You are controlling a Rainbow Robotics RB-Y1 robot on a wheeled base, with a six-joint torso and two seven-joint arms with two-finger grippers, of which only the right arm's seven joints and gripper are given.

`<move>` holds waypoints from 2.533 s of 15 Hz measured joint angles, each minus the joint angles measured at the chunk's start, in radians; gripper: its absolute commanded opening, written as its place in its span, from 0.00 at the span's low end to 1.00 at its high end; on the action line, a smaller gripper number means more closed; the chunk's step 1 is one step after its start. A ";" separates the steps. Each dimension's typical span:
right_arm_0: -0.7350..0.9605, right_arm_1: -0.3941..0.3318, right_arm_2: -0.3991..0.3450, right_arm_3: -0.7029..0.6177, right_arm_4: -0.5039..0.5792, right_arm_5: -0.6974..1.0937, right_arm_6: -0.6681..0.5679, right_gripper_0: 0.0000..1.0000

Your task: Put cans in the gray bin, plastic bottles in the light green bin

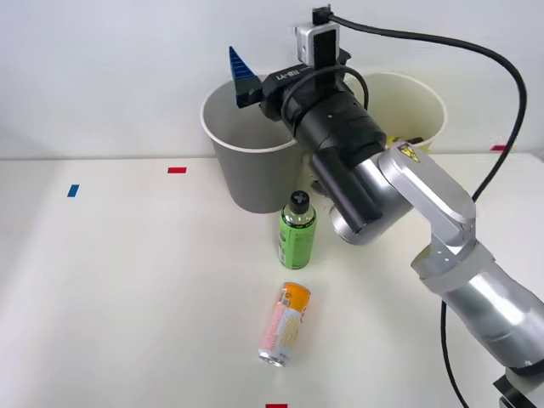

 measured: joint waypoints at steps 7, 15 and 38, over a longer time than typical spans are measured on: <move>0.416 -0.125 -0.131 -0.441 0.020 0.066 -0.008 1.00; 0.905 -0.131 -0.330 -0.616 0.083 -0.019 -0.026 1.00; 1.455 0.311 -0.611 -0.497 0.217 -0.527 0.117 1.00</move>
